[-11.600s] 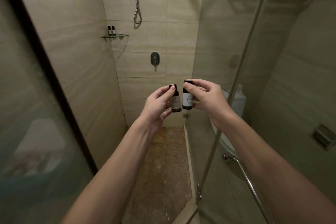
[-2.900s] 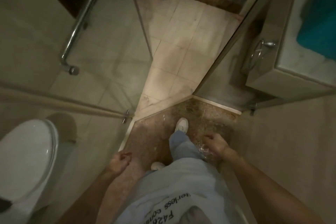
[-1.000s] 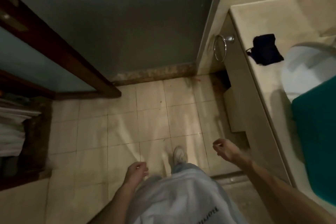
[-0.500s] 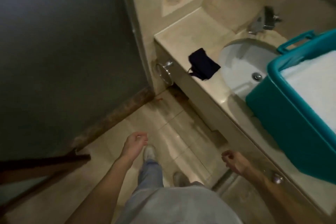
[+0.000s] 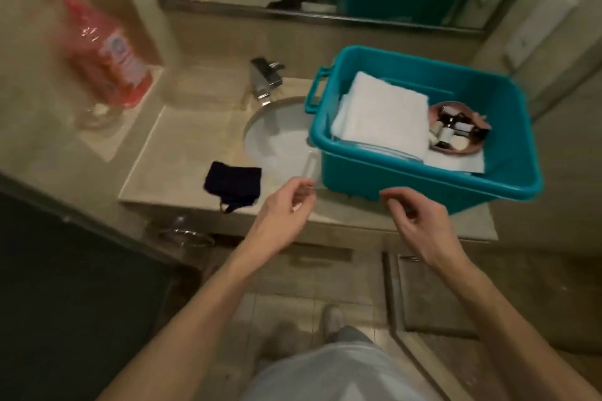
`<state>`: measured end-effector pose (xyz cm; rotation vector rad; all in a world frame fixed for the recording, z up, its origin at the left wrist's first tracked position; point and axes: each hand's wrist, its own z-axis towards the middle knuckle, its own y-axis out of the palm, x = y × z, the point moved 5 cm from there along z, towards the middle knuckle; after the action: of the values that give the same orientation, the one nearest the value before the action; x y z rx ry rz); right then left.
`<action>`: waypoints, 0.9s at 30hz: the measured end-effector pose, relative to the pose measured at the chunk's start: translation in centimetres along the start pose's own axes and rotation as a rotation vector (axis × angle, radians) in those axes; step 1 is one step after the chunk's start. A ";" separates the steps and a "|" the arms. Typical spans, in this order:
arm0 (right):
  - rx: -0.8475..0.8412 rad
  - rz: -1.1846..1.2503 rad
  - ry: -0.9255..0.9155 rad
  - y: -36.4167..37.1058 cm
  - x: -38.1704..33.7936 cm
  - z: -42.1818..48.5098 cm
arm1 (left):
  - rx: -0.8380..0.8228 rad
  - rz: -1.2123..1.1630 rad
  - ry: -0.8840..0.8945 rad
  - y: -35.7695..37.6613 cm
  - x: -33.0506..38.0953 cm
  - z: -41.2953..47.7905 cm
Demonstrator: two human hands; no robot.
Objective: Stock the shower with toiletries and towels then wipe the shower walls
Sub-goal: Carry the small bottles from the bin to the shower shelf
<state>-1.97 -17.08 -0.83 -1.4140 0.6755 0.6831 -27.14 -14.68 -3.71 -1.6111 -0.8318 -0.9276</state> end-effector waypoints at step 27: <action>0.123 -0.262 0.181 -15.1 14.5 17.8 | -0.293 0.579 0.345 20.3 14.8 26.0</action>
<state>19.14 0.47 -1.50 -1.4292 0.6464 0.3052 1.52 7.42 -3.32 -1.7353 0.0246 -0.8871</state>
